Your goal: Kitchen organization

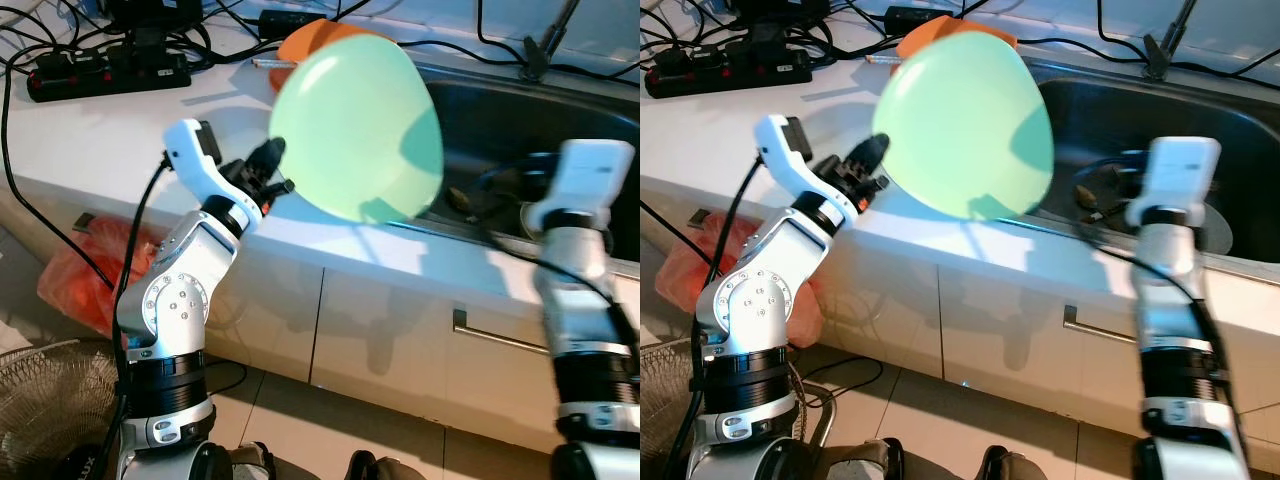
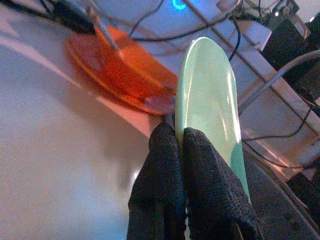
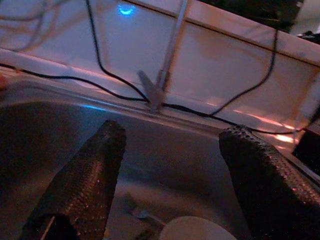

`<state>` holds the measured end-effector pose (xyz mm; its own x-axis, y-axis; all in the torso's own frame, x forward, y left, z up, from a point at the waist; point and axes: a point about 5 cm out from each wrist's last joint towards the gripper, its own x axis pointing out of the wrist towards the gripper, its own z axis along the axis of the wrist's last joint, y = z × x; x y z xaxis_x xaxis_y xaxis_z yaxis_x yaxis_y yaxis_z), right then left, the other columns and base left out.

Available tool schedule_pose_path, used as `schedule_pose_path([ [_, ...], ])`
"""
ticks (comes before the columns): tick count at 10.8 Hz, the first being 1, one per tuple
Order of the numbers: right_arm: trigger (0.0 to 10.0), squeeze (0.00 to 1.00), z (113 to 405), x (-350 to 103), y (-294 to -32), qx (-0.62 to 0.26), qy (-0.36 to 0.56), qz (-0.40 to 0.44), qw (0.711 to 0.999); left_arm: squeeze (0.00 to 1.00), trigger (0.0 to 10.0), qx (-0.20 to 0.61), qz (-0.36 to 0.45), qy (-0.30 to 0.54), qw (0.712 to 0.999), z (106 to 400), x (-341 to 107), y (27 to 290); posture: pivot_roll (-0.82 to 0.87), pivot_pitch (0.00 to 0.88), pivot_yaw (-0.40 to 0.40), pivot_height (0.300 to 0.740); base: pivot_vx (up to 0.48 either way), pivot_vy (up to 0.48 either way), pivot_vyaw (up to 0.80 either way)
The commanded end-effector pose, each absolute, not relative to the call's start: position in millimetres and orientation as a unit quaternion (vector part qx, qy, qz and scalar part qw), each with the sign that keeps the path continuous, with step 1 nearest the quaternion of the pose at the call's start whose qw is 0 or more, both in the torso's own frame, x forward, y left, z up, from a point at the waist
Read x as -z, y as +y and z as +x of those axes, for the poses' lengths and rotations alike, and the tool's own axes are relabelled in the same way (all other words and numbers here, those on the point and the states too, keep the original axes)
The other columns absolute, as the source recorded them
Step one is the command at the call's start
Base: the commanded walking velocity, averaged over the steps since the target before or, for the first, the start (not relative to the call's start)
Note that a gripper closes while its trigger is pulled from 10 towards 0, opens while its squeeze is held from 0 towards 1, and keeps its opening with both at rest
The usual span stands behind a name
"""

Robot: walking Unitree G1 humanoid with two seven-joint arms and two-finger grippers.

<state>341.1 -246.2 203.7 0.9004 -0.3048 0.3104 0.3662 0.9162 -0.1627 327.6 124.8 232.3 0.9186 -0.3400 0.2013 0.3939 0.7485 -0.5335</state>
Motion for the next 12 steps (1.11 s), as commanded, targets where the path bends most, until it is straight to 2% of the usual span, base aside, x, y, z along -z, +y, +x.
schedule_pose_path([
  [1, 10.0, 0.00, 340.6, -209.2, -253.9, 0.186, -0.147, -0.104, 0.966, 0.00, 10.0, 0.207, -0.285, -0.078, 0.933, 326.5, -242.0, 120.6, 0.16, 0.141, -0.022, 0.740, 0.000, 0.000, 0.00],
  [4, 10.0, 0.00, 335.5, -210.3, -268.9, 0.217, -0.144, -0.083, 0.962, 0.00, 10.0, 0.227, -0.299, -0.115, 0.920, 327.0, -252.7, 104.7, 0.15, 0.136, -0.019, 0.740, 0.000, 0.000, 0.00],
  [7, 10.0, 0.00, 337.0, -202.5, -263.4, 0.208, -0.126, -0.001, 0.970, 0.00, 10.0, 0.236, -0.336, -0.125, 0.903, 333.1, -256.2, 89.4, 0.15, 0.134, -0.015, 0.740, 0.000, 0.000, 0.00],
  [10, 10.0, 0.00, 340.7, -193.2, -252.9, 0.162, -0.102, 0.191, 0.963, 0.00, 10.0, 0.239, -0.357, -0.144, 0.892, 337.6, -261.8, 84.9, 0.15, 0.136, -0.013, 0.740, 0.000, 0.000, 0.00],
  [12, 10.0, 0.00, 341.0, -194.5, -249.2, 0.136, -0.105, 0.303, 0.937, 0.00, 10.0, 0.242, -0.359, -0.150, 0.889, 340.6, -264.5, 81.3, 0.15, 0.137, -0.011, 0.740, 0.000, 0.000, 0.00],
])
